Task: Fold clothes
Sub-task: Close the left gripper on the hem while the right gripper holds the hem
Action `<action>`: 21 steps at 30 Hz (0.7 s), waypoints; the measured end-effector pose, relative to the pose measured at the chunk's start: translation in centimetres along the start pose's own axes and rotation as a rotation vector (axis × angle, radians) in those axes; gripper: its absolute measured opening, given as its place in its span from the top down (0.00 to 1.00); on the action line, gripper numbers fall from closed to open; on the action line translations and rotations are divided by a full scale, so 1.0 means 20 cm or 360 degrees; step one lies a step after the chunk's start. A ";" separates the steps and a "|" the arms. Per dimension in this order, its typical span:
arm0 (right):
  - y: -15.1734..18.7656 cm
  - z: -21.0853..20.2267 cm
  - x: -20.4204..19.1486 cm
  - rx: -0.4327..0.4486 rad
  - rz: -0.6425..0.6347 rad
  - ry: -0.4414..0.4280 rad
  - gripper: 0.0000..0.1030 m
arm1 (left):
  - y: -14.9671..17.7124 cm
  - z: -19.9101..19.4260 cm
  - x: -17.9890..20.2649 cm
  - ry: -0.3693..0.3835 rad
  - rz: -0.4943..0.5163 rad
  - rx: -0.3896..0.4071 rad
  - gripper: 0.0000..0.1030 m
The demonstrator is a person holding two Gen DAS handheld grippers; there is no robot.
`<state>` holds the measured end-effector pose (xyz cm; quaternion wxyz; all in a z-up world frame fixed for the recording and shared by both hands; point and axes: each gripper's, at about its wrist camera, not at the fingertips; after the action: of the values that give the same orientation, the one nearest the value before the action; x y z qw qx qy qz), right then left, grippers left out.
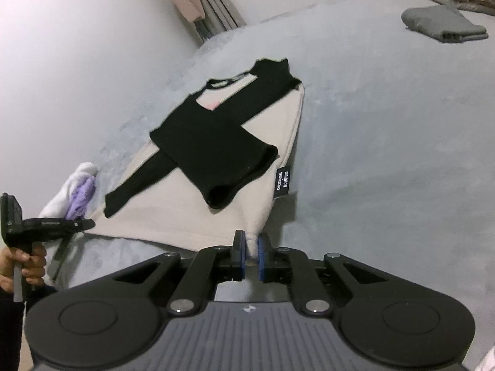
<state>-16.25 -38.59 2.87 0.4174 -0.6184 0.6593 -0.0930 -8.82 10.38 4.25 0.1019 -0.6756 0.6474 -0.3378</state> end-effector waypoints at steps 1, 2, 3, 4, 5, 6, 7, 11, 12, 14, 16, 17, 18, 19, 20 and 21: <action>0.00 -0.01 -0.01 0.0007 -0.0013 0.0002 0.92 | 0.00 -0.01 0.00 -0.0007 0.0009 0.0003 0.95; 0.00 -0.02 -0.02 0.0011 -0.0033 0.0011 0.92 | 0.01 -0.02 0.01 -0.0016 0.0015 0.0003 0.95; -0.01 -0.03 -0.04 0.0015 -0.0053 0.0020 0.92 | 0.01 -0.03 0.01 -0.0024 0.0022 0.0002 0.95; 0.00 -0.04 -0.05 0.0016 -0.0074 0.0028 0.92 | 0.01 -0.04 0.02 -0.0032 0.0028 0.0001 0.95; 0.00 -0.04 -0.07 0.0014 -0.0094 0.0035 0.92 | 0.02 -0.05 0.02 -0.0041 0.0035 0.0001 0.95; 0.00 -0.05 -0.08 0.0012 -0.0114 0.0042 0.92 | 0.02 -0.06 0.03 -0.0046 0.0044 0.0003 0.95; 0.01 -0.06 -0.09 0.0012 -0.0128 0.0043 0.92 | 0.03 -0.08 0.03 -0.0046 0.0058 0.0011 0.95; 0.05 -0.10 -0.10 0.0006 -0.0172 0.0036 0.92 | 0.05 -0.14 0.04 -0.0045 0.0108 0.0033 0.95; 0.06 -0.11 -0.11 0.0001 -0.0184 0.0040 0.92 | 0.05 -0.15 0.04 -0.0047 0.0118 0.0034 0.95; 0.07 -0.12 -0.09 -0.0007 -0.0197 0.0056 0.92 | 0.06 -0.15 0.04 -0.0060 0.0125 0.0032 0.95; 0.07 -0.12 -0.07 -0.0006 -0.0176 0.0064 0.92 | 0.06 -0.14 0.03 -0.0063 0.0114 0.0021 0.95; 0.07 -0.12 -0.06 -0.0004 -0.0159 0.0058 0.92 | 0.07 -0.15 0.03 -0.0063 0.0118 0.0021 0.95; 0.07 -0.12 -0.06 -0.0002 -0.0156 0.0052 0.92 | 0.08 -0.16 0.04 -0.0060 0.0122 0.0021 0.95; 0.08 -0.12 -0.06 -0.0002 -0.0166 0.0047 0.92 | 0.09 -0.17 0.04 -0.0053 0.0125 0.0024 0.95; 0.08 -0.13 -0.07 -0.0001 -0.0175 0.0042 0.92 | 0.10 -0.18 0.04 -0.0046 0.0128 0.0027 0.95; 0.08 -0.14 -0.08 0.0001 -0.0182 0.0037 0.92 | 0.10 -0.20 0.03 -0.0038 0.0131 0.0030 0.95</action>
<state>-19.48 -37.83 4.25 0.4040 -0.6538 0.6277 -0.1240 -12.85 10.59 6.21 0.1299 -0.6514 0.6701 -0.3314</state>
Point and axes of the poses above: each gripper's, at about its wrist camera, not at the fingertips, and z roughly the way its jaws point, x to its right, y to its underside
